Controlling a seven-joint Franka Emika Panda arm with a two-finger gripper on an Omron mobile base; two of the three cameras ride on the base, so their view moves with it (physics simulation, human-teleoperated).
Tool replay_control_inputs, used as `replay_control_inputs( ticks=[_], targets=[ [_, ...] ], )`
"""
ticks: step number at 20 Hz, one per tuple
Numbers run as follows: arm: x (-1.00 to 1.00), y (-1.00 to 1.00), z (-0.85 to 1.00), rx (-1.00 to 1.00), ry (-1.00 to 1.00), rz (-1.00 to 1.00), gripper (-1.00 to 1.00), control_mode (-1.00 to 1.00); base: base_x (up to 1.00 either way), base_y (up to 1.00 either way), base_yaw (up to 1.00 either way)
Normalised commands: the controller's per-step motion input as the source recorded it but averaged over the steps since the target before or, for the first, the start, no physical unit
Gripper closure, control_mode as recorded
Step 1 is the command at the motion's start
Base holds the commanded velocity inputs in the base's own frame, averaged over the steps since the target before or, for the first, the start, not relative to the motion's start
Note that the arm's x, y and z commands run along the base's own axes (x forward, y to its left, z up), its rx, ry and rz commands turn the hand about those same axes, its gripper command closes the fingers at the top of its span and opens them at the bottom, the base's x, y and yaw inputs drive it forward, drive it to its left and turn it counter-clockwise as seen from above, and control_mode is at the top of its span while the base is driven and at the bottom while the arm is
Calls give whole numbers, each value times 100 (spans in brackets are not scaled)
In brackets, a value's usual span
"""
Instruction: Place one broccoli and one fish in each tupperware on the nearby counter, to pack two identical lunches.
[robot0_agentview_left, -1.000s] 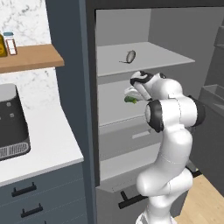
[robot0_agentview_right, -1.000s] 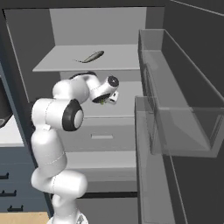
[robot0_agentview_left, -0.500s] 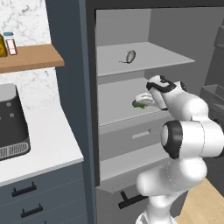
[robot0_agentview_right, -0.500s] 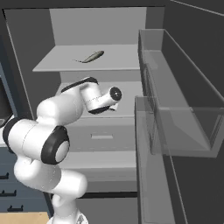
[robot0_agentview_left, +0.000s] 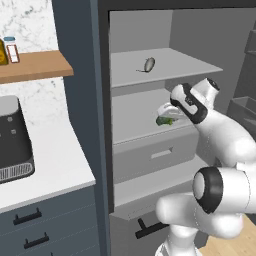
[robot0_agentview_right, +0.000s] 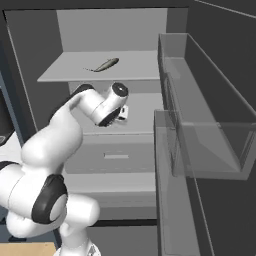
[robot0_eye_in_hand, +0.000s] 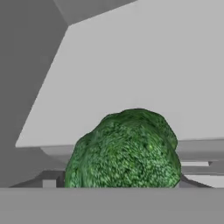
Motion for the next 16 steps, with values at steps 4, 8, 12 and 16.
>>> replay_control_inputs(
  ticks=[4,8,12,16],
  targets=[
    [-66,21,6,-21,26,1,100,-100,0,0,0],
    [-100,5,0,-9,8,0,100,-100,0,0,0],
    [-100,3,0,-5,6,9,100,-100,0,0,0],
    [-100,23,-1,-3,-1,13,100,-100,0,0,0]
  ],
)
